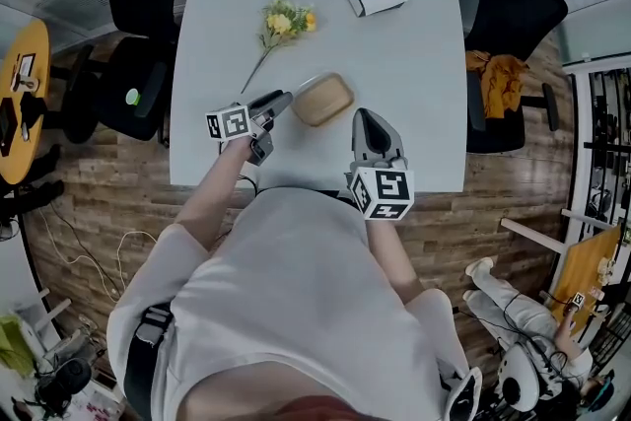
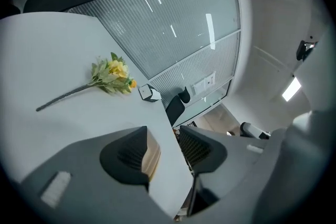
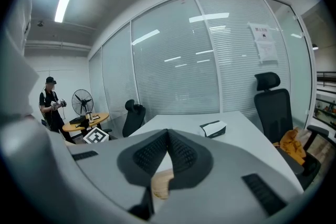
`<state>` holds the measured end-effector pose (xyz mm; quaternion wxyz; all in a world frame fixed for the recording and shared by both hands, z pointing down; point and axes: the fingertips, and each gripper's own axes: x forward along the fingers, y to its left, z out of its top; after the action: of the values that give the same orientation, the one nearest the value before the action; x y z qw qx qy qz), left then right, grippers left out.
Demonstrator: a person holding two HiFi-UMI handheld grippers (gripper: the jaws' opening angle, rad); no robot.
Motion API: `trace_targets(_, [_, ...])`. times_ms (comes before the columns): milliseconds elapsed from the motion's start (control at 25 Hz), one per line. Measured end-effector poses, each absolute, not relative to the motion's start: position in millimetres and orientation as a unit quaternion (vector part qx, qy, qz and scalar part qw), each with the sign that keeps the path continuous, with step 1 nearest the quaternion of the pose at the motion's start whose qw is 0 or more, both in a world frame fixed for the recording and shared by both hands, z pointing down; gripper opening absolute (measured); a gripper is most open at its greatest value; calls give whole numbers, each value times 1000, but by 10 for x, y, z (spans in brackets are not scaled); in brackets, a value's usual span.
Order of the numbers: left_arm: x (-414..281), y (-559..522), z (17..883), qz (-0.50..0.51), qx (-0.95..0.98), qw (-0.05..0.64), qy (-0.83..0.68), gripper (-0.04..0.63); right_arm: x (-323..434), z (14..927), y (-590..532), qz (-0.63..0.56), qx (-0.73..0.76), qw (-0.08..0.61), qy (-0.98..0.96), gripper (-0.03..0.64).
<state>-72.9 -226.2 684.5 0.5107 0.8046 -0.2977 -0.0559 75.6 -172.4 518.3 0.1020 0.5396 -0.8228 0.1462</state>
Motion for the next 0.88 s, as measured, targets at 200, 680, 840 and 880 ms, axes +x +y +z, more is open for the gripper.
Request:
trace_targets(200, [-746, -2328, 7037, -62, 783, 546, -292, 184, 761, 5242, -1761, 153, 539, 106, -821, 8])
trace_targets(680, [-809, -2390, 7541, -85, 729, 617, -285, 196, 776, 5376, -1834, 167, 543, 119, -815, 8])
trace_targets(840, [-772, -2411, 7624, -82, 727, 624, -274, 196, 754, 5414, -1856, 170, 539, 125, -815, 8])
trace_targets(880, [-769, -2417, 7654, -82, 725, 626, -274, 196, 750, 5423, -1858, 170, 538, 126, -816, 8])
